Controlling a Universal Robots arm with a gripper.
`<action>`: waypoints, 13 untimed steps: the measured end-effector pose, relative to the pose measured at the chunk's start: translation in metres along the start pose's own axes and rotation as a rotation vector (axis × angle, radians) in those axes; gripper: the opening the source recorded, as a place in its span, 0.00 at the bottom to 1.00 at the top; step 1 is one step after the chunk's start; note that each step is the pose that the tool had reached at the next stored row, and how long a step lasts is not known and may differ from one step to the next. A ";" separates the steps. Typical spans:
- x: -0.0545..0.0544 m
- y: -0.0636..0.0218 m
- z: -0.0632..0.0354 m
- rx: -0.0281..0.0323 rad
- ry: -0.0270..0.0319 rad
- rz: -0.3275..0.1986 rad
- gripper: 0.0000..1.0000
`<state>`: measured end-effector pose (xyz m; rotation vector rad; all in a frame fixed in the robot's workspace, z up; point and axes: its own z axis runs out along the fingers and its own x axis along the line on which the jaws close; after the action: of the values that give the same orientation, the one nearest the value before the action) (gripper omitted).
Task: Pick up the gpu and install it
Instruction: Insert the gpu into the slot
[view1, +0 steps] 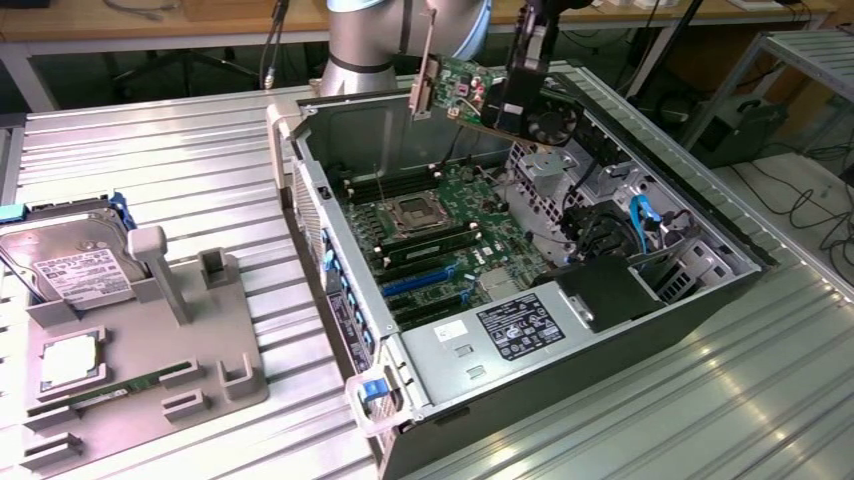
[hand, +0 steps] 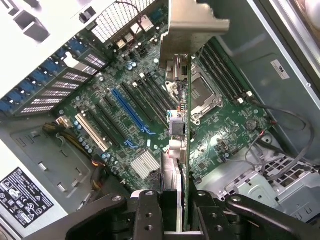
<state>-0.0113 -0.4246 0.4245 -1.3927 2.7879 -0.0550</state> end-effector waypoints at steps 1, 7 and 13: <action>0.000 0.0000 0.0000 0.0000 -0.0004 -0.008 0.28; 0.000 0.0000 0.0000 -0.0004 -0.0024 -0.056 0.28; 0.000 0.0000 0.0000 -0.0007 -0.0050 -0.116 0.28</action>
<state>-0.0113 -0.4246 0.4245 -1.5507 2.7010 -0.0526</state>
